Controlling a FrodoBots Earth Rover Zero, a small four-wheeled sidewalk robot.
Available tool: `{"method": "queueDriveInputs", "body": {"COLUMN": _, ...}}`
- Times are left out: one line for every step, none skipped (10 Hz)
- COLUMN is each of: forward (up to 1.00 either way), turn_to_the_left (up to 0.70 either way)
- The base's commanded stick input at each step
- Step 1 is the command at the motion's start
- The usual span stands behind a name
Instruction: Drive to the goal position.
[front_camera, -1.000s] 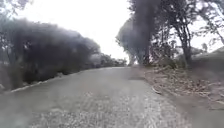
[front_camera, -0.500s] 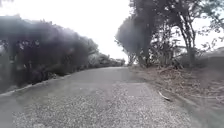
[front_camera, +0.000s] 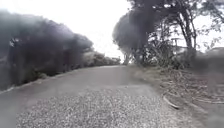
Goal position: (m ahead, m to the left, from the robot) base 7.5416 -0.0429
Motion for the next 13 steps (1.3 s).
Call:
{"method": "queueDriveInputs", "body": {"forward": 0.85, "turn_to_the_left": 0.03}}
{"method": "queueDriveInputs", "body": {"forward": 0.85, "turn_to_the_left": 0.01}}
{"method": "queueDriveInputs", "body": {"forward": 0.85, "turn_to_the_left": 0.00}}
{"method": "queueDriveInputs", "body": {"forward": 0.85, "turn_to_the_left": 0.00}}
{"method": "queueDriveInputs", "body": {"forward": 0.85, "turn_to_the_left": 0.00}}
{"method": "queueDriveInputs", "body": {"forward": 0.85, "turn_to_the_left": 0.00}}
{"method": "queueDriveInputs", "body": {"forward": 0.85, "turn_to_the_left": 0.00}}
{"method": "queueDriveInputs", "body": {"forward": 0.85, "turn_to_the_left": 0.00}}
{"method": "queueDriveInputs", "body": {"forward": 0.85, "turn_to_the_left": 0.00}}
{"method": "queueDriveInputs", "body": {"forward": 0.85, "turn_to_the_left": 0.00}}
{"method": "queueDriveInputs", "body": {"forward": 0.85, "turn_to_the_left": 0.00}}
{"method": "queueDriveInputs", "body": {"forward": 0.85, "turn_to_the_left": 0.00}}
{"method": "queueDriveInputs", "body": {"forward": 0.85, "turn_to_the_left": 0.00}}
